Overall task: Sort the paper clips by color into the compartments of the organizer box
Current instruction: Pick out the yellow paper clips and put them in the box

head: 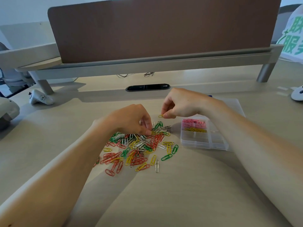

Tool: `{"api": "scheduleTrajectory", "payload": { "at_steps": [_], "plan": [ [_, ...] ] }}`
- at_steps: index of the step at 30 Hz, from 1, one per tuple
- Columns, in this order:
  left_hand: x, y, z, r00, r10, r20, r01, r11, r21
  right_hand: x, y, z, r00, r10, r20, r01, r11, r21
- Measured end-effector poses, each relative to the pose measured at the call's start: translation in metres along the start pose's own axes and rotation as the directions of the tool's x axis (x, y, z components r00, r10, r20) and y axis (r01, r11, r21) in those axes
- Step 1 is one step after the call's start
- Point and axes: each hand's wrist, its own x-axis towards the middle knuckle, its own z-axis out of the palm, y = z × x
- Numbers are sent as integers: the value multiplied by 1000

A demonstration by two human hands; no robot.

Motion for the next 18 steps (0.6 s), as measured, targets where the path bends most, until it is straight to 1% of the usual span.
{"api": "scheduleTrajectory", "payload": {
  "at_steps": [3, 6, 12, 15, 18],
  "plan": [
    [1, 0, 2, 1000, -1, 3, 1, 1000, -10, 1, 0, 0, 1000, 6, -1, -6, 1000, 11],
    [3, 0, 5, 1000, 2, -8, -2, 1000, 17, 0, 0, -1, 1000, 8, -1, -8, 1000, 12],
    [1, -1, 4, 1000, -13, 14, 12, 1000, 24, -3, 0, -4, 1000, 8, -13, -8, 1000, 13],
    [2, -1, 2, 999, -19, -38, 19, 1000, 3, -4, 0, -4, 1000, 4, -16, -4, 1000, 0],
    [2, 2, 0, 993, -32, -115, 24, 997, -73, -9, 0, -9, 999, 13, -41, -13, 1000, 6]
  ]
}}
